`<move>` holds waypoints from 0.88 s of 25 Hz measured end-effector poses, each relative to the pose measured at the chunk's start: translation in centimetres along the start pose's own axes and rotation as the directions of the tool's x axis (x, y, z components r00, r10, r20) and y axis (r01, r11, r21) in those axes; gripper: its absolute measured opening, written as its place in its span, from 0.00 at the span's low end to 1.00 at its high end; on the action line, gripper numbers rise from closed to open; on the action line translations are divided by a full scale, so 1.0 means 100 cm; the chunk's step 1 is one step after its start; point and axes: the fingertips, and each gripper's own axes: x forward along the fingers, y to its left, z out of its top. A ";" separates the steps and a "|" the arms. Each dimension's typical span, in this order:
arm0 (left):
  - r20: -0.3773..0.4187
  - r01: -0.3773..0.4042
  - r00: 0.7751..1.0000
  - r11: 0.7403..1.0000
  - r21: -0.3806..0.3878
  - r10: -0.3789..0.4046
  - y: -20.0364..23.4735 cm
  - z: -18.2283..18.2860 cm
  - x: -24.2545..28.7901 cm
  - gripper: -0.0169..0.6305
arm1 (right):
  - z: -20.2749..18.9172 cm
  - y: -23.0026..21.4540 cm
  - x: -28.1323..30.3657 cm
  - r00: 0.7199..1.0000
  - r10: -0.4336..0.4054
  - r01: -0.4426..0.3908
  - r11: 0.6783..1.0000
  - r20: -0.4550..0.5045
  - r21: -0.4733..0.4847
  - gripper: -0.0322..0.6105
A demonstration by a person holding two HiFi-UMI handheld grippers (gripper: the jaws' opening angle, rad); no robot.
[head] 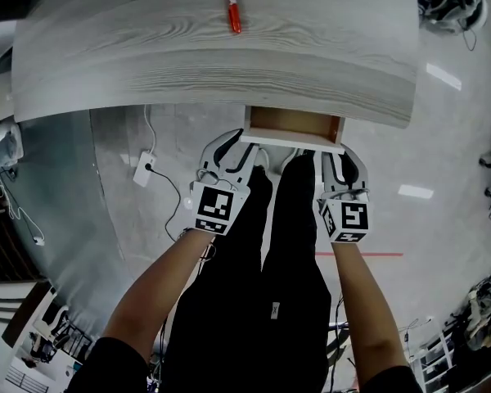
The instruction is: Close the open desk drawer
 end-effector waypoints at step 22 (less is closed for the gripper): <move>0.048 -0.024 0.999 1.000 -0.008 0.025 0.023 0.032 0.036 0.23 | 0.035 -0.028 0.036 0.998 -0.043 0.041 0.998 0.050 0.037 0.21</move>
